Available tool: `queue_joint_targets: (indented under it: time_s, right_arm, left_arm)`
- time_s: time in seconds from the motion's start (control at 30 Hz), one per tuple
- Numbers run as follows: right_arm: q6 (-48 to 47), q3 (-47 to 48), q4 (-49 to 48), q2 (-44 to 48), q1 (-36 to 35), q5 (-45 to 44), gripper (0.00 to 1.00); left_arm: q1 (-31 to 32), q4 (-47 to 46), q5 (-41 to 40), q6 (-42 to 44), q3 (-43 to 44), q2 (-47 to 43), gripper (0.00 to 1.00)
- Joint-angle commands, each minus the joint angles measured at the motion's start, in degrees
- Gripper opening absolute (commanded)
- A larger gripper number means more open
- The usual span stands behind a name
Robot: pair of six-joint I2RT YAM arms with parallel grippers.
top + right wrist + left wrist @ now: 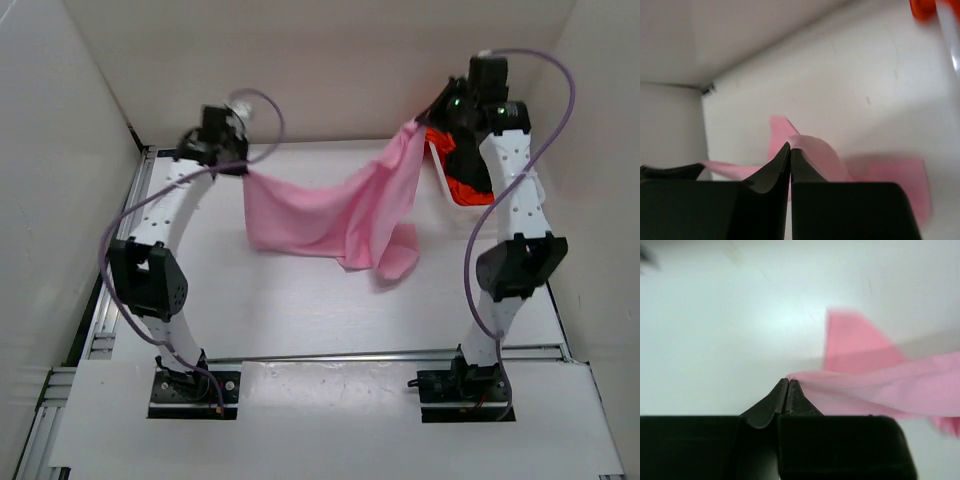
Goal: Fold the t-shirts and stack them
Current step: Flatten out the tshirt, then fold the flattened tshirt in 1/3 of the way
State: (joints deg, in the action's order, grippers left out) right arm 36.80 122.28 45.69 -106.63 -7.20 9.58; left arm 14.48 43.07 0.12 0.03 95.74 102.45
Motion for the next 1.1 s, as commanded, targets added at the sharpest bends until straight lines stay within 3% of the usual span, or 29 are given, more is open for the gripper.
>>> queue_joint_targets:
  time_s: [0.0, 0.07, 0.13, 0.17, 0.27, 0.5, 0.6, 0.73, 0.93, 1.07]
  right_arm:
    - [1.2, 24.4, -1.4, -3.4, 3.1, 6.7, 0.0]
    - [3.1, 18.3, -7.7, 1.6, 4.4, 8.6, 0.0]
    - [3.1, 8.6, -16.3, 7.4, 4.9, 7.1, 0.0]
    - [2.1, 0.5, -17.9, 12.2, 4.9, 6.6, 0.0]
    - [-1.5, -7.8, -17.1, 18.7, 4.9, 6.6, 0.0]
    - [-5.2, -45.3, -14.2, 40.2, -0.5, 1.1, 0.0]
    - [-1.5, -69.4, -14.2, 49.0, -4.3, -1.2, 0.0]
    - [1.5, -85.2, -10.5, 55.5, -11.1, -6.1, 0.0]
    - [6.0, -97.1, -10.6, 57.8, -17.3, -6.8, 0.0]
    - [6.5, -96.4, -10.6, 57.8, -19.0, -7.4, 0.0]
  left_arm:
    - [-8.5, -2.3, -2.8, 0.0, 17.2, -5.6, 0.1]
    - [-12.4, -2.3, -2.8, 0.0, 24.5, -5.6, 0.1]
    - [-13.9, -2.3, -1.6, 0.0, 26.4, -6.2, 0.1]
    - [-14.0, -2.3, -1.6, 0.0, 25.8, -7.7, 0.1]
    - [-14.0, -2.3, -2.1, 0.0, 20.8, -10.9, 0.1]
    - [-14.5, -2.3, -3.9, 0.0, -7.5, -25.3, 0.1]
    - [-14.5, -2.3, -5.7, 0.0, -23.5, -31.6, 0.1]
    - [-15.6, -2.3, -7.6, 0.0, -44.8, -39.5, 0.1]
    - [-15.6, -2.3, -9.4, 0.0, -63.4, -48.6, 0.1]
    - [-16.1, -2.3, -10.0, 0.0, -68.7, -50.7, 0.1]
